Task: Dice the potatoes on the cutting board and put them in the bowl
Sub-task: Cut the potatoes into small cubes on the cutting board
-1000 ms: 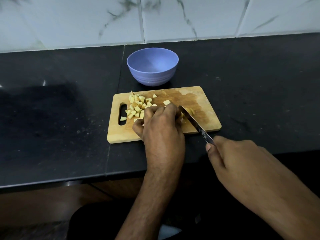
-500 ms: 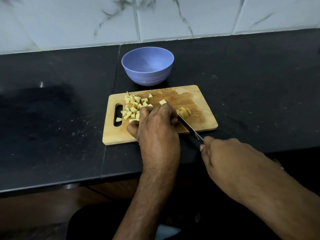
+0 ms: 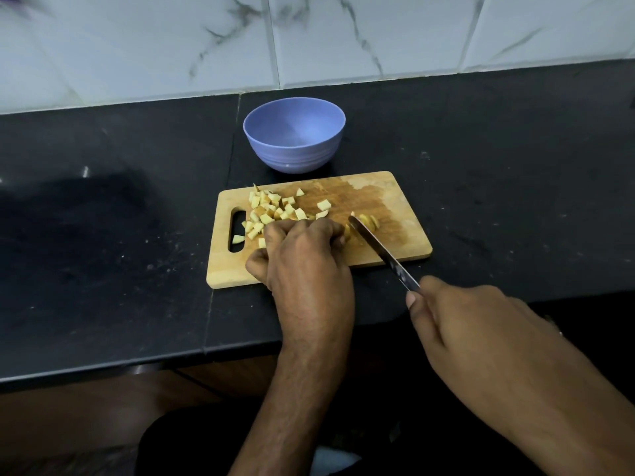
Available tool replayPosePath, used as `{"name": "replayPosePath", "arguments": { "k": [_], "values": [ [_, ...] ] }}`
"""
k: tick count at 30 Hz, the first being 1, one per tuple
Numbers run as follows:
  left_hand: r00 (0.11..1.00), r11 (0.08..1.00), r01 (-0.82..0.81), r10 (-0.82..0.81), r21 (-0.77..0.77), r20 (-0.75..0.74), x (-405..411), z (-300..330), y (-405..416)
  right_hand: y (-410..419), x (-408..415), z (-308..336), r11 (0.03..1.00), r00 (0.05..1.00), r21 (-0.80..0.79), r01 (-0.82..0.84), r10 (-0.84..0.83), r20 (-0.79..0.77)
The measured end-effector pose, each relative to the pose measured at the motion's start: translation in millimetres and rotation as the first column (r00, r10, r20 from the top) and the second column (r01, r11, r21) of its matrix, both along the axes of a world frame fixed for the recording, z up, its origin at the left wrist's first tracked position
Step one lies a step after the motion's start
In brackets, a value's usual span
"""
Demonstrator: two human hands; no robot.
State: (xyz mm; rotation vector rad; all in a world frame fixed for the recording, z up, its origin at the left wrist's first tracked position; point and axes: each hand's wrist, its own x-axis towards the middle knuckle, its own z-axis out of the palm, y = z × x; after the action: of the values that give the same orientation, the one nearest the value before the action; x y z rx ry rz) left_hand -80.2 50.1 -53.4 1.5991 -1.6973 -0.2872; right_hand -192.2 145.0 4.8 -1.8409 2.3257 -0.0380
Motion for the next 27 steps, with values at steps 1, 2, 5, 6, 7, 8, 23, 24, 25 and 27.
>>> {"name": "replayPosePath", "arguments": {
  "k": [1, 2, 5, 6, 7, 8, 23, 24, 25, 27],
  "values": [
    [1.0, 1.0, -0.001, 0.001, -0.001, 0.003, 0, 0, 0, -2, 1, 1, 1.0, 1.0, -0.012, -0.003, 0.003, 0.003],
    [1.0, 1.0, -0.001, 0.001, -0.007, 0.005, 0, 0, 0, -4, 3, 2, 1.0, 1.0, -0.021, -0.006, 0.007, 0.011],
    [0.999, 0.999, -0.001, 0.003, -0.039, 0.036, 0, 0, 0, -8, 4, 1, 0.999, 0.999, -0.04, -0.024, 0.026, 0.032],
    [0.999, 0.999, -0.004, 0.006, -0.046, 0.053, 0, -1, -1, -9, 5, 1, 0.999, 0.999, -0.036, -0.03, 0.032, 0.037],
    [0.998, 0.999, -0.007, 0.011, -0.054, 0.067, -1, -1, -1, -9, 5, 1, 0.999, 0.999, -0.034, -0.036, 0.037, 0.038],
    [0.997, 0.998, -0.011, 0.015, -0.062, 0.077, -1, -2, -1, -10, 5, 0, 0.998, 0.999, -0.036, -0.041, 0.042, 0.033],
    [0.993, 0.999, -0.022, 0.027, -0.045, 0.117, -2, -3, 0, -27, -4, -30, 0.994, 0.989, -0.064, -0.089, 0.096, 0.11],
    [0.994, 0.999, -0.022, 0.028, -0.049, 0.11, -1, -3, 0, -26, -5, -27, 0.994, 0.988, -0.044, -0.097, 0.102, 0.113],
    [0.995, 0.998, -0.022, 0.027, -0.053, 0.1, -1, -3, 0, -24, -6, -23, 0.994, 0.988, -0.017, -0.104, 0.105, 0.117],
    [0.996, 0.998, -0.021, 0.026, -0.056, 0.086, -1, -4, 0, -18, -8, -15, 0.993, 0.987, 0.029, -0.112, 0.107, 0.122]
  ]
}}
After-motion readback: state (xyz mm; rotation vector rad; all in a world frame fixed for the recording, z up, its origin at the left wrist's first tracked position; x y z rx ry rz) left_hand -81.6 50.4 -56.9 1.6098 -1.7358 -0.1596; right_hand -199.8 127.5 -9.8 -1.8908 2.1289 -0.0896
